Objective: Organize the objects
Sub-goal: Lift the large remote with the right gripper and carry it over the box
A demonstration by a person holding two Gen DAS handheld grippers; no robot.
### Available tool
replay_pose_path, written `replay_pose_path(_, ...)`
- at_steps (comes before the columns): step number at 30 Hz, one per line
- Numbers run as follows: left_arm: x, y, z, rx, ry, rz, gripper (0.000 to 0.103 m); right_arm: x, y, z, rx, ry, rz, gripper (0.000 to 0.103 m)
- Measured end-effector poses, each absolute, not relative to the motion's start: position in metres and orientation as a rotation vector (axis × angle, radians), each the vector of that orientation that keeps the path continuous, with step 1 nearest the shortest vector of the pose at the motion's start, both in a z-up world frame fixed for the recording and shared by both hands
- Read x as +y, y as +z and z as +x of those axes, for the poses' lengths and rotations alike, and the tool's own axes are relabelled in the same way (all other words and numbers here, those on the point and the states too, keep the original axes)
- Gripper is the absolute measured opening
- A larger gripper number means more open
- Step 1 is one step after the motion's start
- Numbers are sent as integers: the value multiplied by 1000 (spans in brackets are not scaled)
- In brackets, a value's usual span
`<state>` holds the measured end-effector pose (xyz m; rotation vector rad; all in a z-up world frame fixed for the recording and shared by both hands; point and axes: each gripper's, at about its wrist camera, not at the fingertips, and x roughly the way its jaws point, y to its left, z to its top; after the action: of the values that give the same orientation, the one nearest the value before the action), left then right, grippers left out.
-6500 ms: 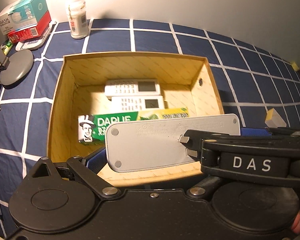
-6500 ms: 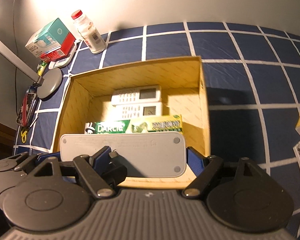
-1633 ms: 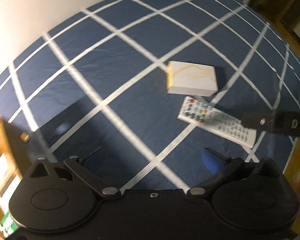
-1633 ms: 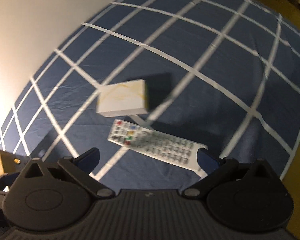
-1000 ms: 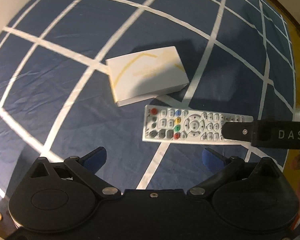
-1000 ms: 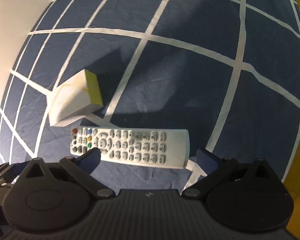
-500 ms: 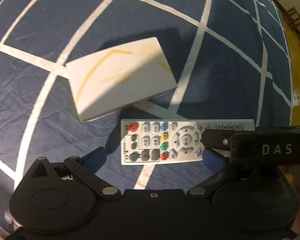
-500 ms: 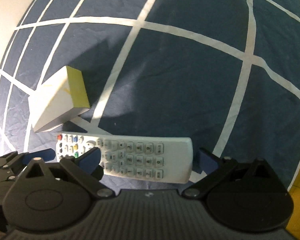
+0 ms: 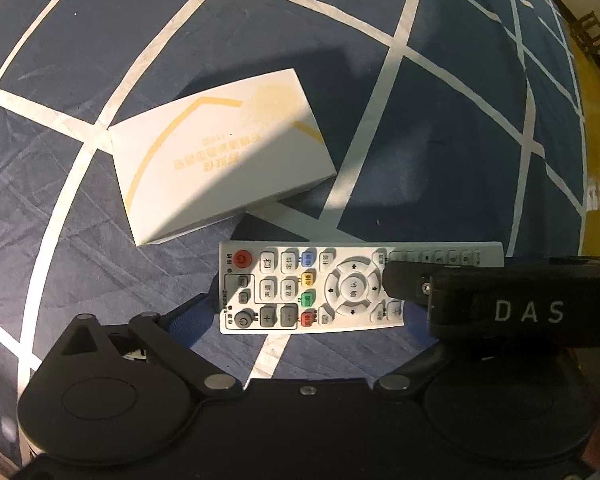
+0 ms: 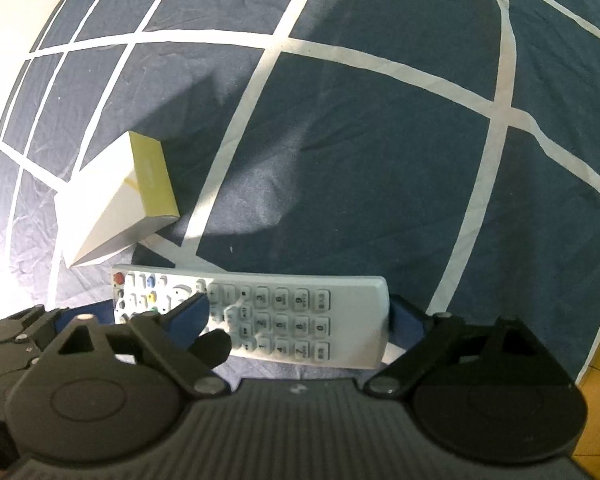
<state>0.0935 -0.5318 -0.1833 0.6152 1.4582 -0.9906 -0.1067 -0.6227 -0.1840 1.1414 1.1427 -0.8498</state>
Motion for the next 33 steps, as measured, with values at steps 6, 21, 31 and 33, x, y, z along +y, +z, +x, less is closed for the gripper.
replay_pose_path(6,-529,-180,93,1461,-977,601,96,-621,-181,-108,1140,-844,1134,93)
replay_pose_path(21,-498,-134,94,1385,-881,535,96,-608,-142,-84,1097,-737,1028,93)
replay_pose_path(31,-455,-94,88,1322,-775,440,96,-576,-102,-68,1090,-603,886,93)
replay_pose_path(33,-443,-88,87,1315,-747,417,96,-568,-95,-63,1090,-574,861,93)
